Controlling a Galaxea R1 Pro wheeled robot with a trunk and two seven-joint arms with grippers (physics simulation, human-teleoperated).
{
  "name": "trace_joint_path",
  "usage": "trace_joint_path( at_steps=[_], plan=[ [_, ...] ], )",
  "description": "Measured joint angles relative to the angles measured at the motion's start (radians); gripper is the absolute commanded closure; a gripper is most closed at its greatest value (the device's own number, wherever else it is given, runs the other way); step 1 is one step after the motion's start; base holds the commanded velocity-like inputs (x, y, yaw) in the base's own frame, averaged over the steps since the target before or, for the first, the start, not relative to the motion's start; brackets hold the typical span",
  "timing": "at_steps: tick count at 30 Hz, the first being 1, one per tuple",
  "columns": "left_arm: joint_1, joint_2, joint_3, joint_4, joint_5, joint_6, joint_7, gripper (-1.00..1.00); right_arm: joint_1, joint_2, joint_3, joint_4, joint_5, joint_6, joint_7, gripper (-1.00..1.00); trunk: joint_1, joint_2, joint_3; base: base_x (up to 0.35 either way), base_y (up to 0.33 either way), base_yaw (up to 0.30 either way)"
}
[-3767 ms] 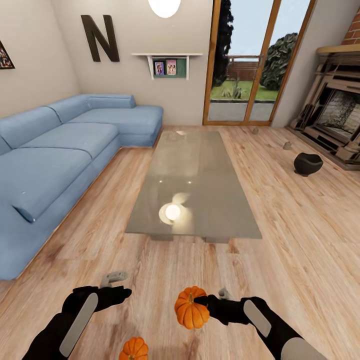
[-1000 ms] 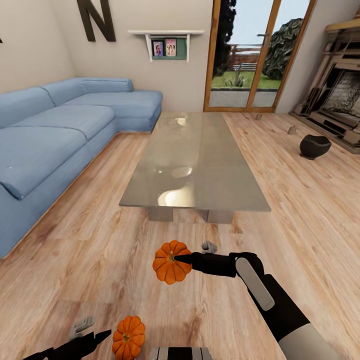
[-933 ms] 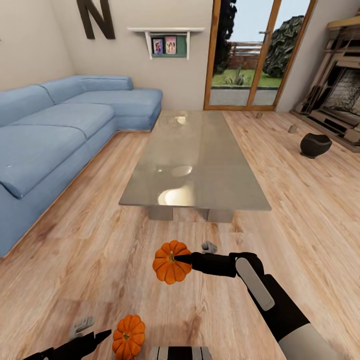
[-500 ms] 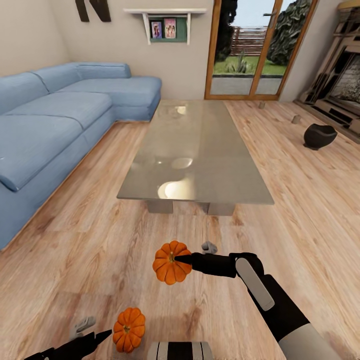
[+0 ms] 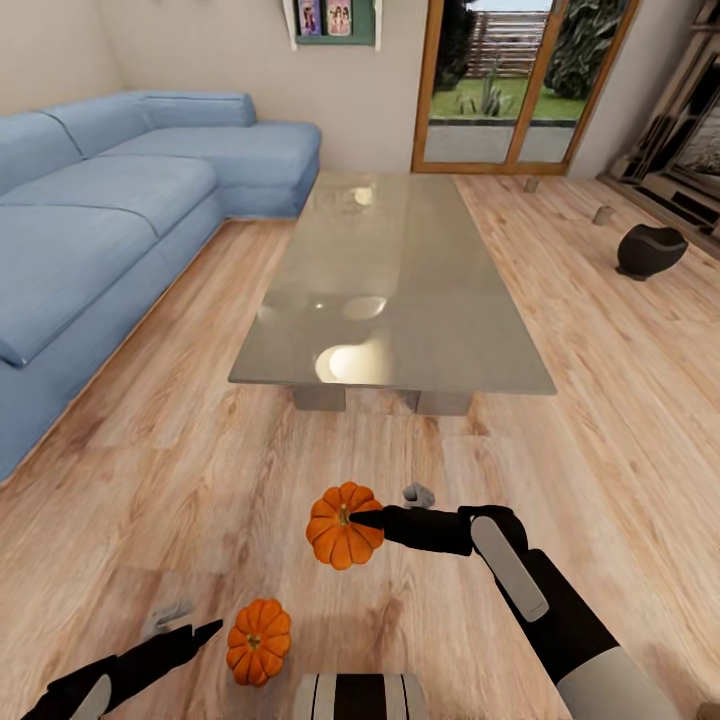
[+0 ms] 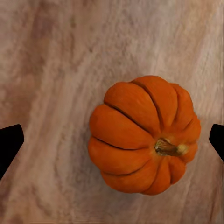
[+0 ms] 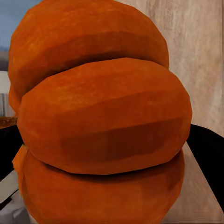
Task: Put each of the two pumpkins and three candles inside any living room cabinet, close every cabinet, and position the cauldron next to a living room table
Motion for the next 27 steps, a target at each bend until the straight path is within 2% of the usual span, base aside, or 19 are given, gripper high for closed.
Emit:
trace_joint_path(
  at_steps=[5,10,20,27],
  plan=[
    [-0.004,-0.013,0.002,-0.036,0.000,-0.001,0.002,-1.00,0.000,0.000,0.000,0.001,0.002,0.000,-0.004,1.00,0.002,-0.001,-0.019,0.000,0.000,0.000],
    [-0.008,-0.043,0.002,-0.069,0.002,0.000,0.003,-1.00,0.000,0.000,0.000,0.002,0.001,-0.003,-0.005,1.00,0.005,-0.002,-0.039,0.000,0.000,0.000],
    [-0.008,-0.048,0.005,-0.072,0.013,0.000,0.004,-1.00,0.000,-0.001,-0.001,-0.001,-0.003,-0.003,-0.008,1.00,0.009,-0.005,-0.077,0.000,0.000,0.000],
    [-0.008,-0.048,0.005,-0.072,0.011,-0.001,0.004,-1.00,0.000,0.000,-0.001,-0.036,-0.013,-0.002,-0.005,1.00,0.012,-0.006,-0.104,0.000,0.000,0.000]
  ],
)
